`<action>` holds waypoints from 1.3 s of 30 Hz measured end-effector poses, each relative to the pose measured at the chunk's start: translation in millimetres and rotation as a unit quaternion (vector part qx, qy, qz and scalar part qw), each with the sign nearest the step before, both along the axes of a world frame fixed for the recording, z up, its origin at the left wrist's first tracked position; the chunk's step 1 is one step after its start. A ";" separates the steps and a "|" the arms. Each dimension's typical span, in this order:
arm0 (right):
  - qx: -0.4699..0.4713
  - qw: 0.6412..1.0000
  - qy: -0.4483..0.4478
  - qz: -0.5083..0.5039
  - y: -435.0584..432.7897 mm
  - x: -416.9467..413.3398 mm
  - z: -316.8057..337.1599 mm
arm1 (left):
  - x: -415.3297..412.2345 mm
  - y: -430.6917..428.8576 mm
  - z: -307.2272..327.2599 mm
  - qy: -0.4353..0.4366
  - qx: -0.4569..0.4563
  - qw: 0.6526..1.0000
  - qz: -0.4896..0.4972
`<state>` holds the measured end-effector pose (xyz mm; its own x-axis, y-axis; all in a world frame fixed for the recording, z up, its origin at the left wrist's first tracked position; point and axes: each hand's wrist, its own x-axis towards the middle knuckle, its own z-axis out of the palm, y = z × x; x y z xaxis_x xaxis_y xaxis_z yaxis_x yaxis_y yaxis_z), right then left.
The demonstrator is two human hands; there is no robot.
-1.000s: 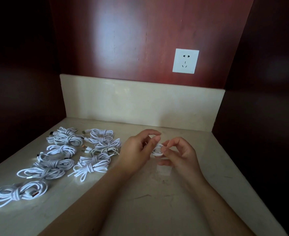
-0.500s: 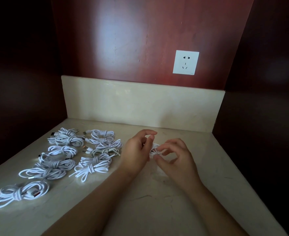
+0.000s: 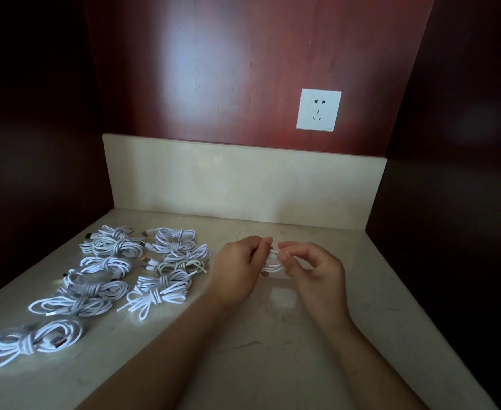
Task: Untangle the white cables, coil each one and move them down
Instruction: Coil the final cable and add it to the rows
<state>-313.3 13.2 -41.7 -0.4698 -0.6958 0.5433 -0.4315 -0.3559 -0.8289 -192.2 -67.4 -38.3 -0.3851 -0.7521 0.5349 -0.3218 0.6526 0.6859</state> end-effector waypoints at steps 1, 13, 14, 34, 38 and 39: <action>0.002 0.999 -0.035 0.002 -0.4 0.1 1.7 | 0.0 0.3 1.2 -0.002 0.013 1.000 -0.011; 0.058 0.978 -0.198 0.019 2.2 -14.6 6.2 | 3.3 -2.8 -11.9 -0.163 -0.044 0.975 -0.147; 0.072 0.979 -0.191 0.030 2.1 -14.5 5.7 | 4.5 -3.4 -11.4 -0.166 -0.054 0.974 -0.143; 0.090 0.988 -0.067 0.104 5.3 -5.2 3.3 | 47.0 3.4 3.2 -0.078 0.092 0.981 -0.150; 0.130 0.970 0.018 0.205 10.6 19.0 0.2 | 93.0 19.8 -2.0 -0.060 0.074 0.982 -0.161; 0.124 0.966 0.049 0.221 11.5 26.4 -0.1 | 105.0 22.8 -2.6 -0.053 0.064 0.984 -0.158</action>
